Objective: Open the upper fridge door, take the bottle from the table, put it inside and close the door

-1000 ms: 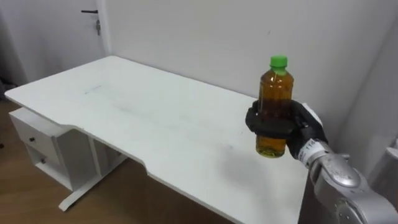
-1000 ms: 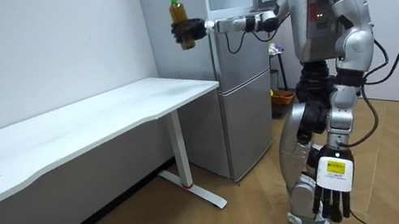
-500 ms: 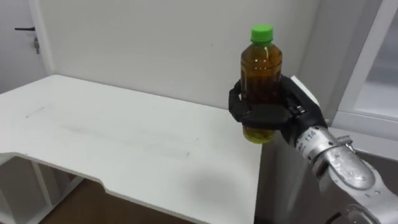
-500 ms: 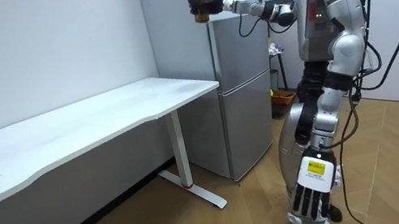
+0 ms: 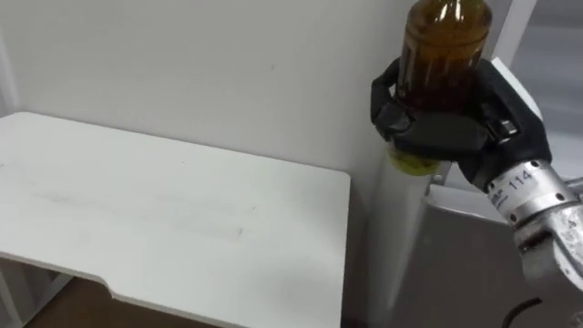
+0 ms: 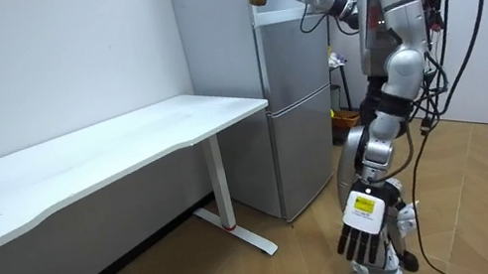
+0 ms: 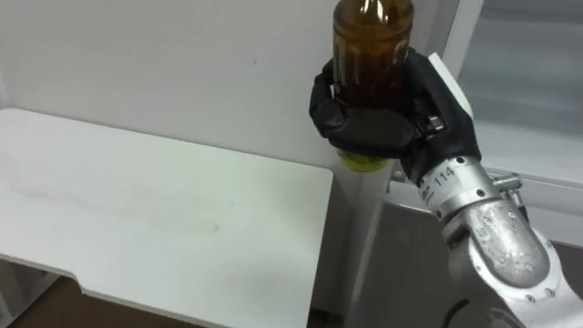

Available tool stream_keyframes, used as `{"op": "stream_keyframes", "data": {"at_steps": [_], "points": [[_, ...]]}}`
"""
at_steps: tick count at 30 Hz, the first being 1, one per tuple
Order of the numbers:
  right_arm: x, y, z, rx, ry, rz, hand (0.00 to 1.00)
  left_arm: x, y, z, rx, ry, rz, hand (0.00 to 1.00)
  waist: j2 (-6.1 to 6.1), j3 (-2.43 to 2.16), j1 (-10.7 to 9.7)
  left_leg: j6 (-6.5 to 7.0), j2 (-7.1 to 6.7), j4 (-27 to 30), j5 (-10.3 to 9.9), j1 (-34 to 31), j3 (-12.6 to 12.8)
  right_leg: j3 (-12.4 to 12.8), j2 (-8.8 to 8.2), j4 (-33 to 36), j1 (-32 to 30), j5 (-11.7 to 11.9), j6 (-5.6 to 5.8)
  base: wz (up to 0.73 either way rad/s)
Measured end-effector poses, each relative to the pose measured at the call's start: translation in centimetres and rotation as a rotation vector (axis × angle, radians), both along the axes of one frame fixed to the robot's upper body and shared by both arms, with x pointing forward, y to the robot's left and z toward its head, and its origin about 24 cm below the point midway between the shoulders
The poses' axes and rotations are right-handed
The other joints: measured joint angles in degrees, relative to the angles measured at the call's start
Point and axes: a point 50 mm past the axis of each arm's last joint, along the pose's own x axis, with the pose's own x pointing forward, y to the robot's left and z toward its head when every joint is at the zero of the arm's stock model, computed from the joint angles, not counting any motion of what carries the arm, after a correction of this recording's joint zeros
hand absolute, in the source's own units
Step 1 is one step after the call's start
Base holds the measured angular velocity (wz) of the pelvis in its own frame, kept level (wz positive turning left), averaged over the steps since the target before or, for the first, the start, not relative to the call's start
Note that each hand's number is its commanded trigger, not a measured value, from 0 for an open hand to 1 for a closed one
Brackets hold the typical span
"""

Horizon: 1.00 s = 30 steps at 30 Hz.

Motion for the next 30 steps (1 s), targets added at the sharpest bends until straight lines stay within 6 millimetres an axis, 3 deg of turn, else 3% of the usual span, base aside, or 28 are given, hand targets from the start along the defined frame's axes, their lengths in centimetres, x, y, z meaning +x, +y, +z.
{"op": "stream_keyframes", "data": {"at_steps": [5, 12, 18, 23, 30], "points": [[-0.6, -1.5, 1.4, -0.036, -0.057, -0.059, 1.00, 0.0, 0.1, 0.0, 0.002, -0.007, 0.010, 0.00, 0.69, 0.04, -1.72, -0.06, 0.24, -0.07, -0.03, 0.16, 0.54, 0.40, 0.14, 0.08, -0.18, 0.06, -0.09, -0.06], [-1.2, -4.0, 3.0, 0.023, -0.121, -0.164, 1.00, 0.0, 0.3, 0.1, 0.025, -0.018, 0.017, 0.00, 0.68, 0.03, -4.64, -0.07, 0.27, -0.16, -0.05, 0.17, 0.75, 0.57, 0.19, 0.07, -0.24, 0.06, -0.10, -0.01], [-1.3, -4.6, 2.9, 0.035, -0.121, -0.189, 1.00, -0.2, 0.3, 0.1, 0.022, -0.009, 0.018, 0.00, 0.35, 0.07, -4.93, -0.19, 0.53, -0.84, -0.12, 1.39, 1.85, 1.53, 0.34, 0.09, 0.08, 0.09, -0.15, -0.10], [-1.3, -5.0, 2.2, 0.070, -0.076, -0.174, 1.00, -0.9, 0.3, 0.1, 0.021, 0.011, 0.023, 0.00, -0.21, -0.17, -4.86, -0.20, 0.52, -0.84, -0.24, 1.74, 1.89, 1.56, 0.34, 0.11, 0.35, 0.09, -0.15, -0.01], [-0.6, -5.6, 1.3, 0.099, -0.010, -0.179, 1.00, -1.6, 0.3, 0.0, 0.021, 0.032, 0.033, 0.00, -0.15, -0.13, -4.63, -0.20, 0.53, -0.71, -0.32, 1.93, 1.88, 1.51, 0.35, 0.08, 0.61, 0.09, -0.15, 0.00]]}}
